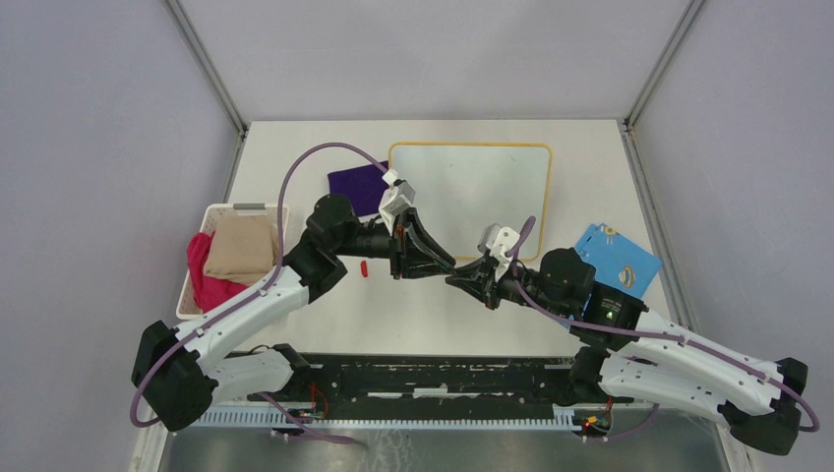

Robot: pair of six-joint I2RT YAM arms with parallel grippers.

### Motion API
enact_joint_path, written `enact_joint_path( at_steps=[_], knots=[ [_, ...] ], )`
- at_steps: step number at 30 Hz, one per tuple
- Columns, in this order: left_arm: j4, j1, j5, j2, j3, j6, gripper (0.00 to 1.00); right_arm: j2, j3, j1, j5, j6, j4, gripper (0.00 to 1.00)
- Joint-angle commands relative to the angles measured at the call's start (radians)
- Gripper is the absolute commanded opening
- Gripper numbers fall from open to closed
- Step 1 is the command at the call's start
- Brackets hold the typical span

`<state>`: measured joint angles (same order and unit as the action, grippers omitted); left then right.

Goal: Write a sentence on the whiteboard
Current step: Adjust the whiteboard marker.

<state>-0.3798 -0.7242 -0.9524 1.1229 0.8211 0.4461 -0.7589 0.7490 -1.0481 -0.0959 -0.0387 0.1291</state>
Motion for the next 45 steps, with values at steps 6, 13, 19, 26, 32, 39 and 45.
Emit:
enact_joint_path(
  at_steps=[6, 13, 19, 26, 32, 39, 45],
  knots=[
    [-0.057, -0.018, -0.042, -0.010, 0.007, 0.061, 0.02, 0.026, 0.000, 0.000, 0.006, -0.011, -0.065, 0.00],
    [-0.113, -0.017, 0.072, -0.027, 0.054, 0.163, 0.02, 0.090, -0.020, 0.000, 0.044, -0.079, -0.177, 0.49],
    [-0.099, -0.017, 0.389, -0.136, 0.106, 0.209, 0.02, 0.187, -0.028, 0.001, 0.160, -0.137, -0.293, 0.60],
    [-0.111, -0.017, 0.725, -0.245, 0.148, 0.275, 0.02, 0.122, 0.041, 0.002, 0.098, -0.194, -0.435, 0.61],
    [-0.121, -0.017, 0.815, -0.282, 0.217, 0.307, 0.02, -0.009, 0.125, 0.001, 0.031, -0.208, -0.539, 0.63],
    [-0.092, -0.017, 0.941, -0.329, 0.293, 0.257, 0.02, -0.155, 0.294, 0.001, -0.064, -0.184, -0.551, 0.61],
    [-0.193, -0.017, 0.912, -0.325, 0.248, 0.355, 0.02, -0.234, 0.304, 0.063, -0.232, -0.400, -0.785, 0.62]
  ],
)
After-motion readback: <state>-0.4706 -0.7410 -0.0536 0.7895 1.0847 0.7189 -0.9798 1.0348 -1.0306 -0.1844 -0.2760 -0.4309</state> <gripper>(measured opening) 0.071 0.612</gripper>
